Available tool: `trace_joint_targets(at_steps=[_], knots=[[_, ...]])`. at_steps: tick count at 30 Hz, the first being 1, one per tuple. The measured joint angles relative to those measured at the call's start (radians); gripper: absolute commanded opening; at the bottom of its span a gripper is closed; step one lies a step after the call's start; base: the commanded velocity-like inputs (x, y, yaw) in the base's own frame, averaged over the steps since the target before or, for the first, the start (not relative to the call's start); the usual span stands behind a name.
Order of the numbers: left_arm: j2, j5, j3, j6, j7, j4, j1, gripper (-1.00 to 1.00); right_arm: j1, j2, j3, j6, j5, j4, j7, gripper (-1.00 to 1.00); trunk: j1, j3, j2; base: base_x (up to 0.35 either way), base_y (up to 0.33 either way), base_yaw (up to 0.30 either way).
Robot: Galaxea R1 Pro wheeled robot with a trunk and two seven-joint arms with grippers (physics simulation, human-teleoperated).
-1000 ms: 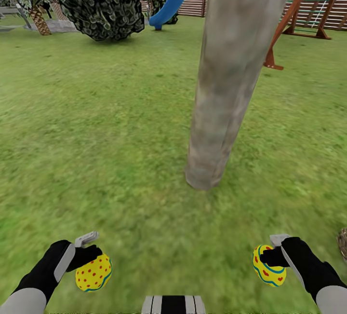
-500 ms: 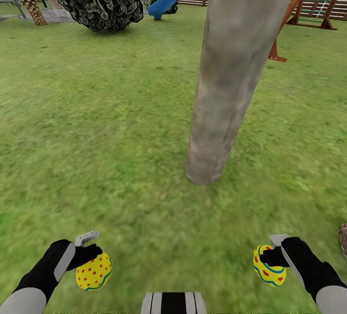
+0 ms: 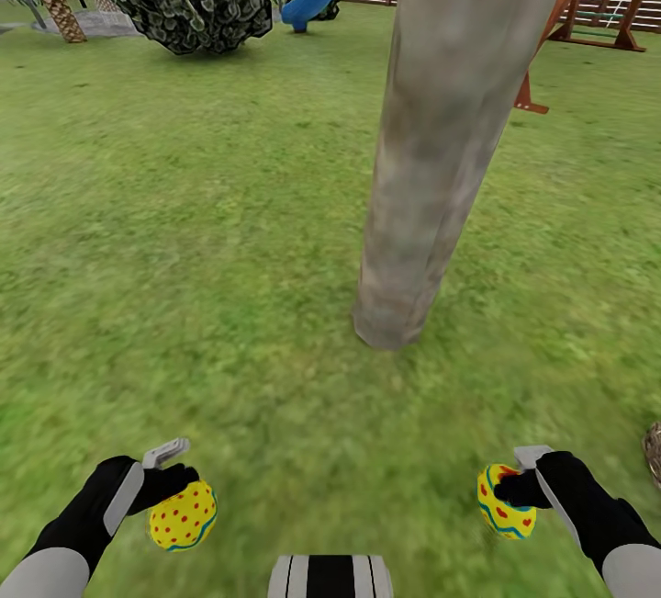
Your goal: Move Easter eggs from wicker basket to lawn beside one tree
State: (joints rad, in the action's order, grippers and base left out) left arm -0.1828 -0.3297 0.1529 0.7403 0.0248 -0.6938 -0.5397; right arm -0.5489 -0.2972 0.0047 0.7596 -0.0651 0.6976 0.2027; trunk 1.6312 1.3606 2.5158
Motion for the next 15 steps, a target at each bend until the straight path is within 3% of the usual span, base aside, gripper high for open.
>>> trace_joint_targets(at_steps=[15], knots=[[0.002, 0.0, -0.003, 0.0, 0.0, 0.0, 0.0, 1.0, 0.0, 0.002, 0.001, 0.002, 0.0, -0.001, -0.002, 1.0, 0.0, 0.0, 0.0, 0.0, 0.0, 0.0]])
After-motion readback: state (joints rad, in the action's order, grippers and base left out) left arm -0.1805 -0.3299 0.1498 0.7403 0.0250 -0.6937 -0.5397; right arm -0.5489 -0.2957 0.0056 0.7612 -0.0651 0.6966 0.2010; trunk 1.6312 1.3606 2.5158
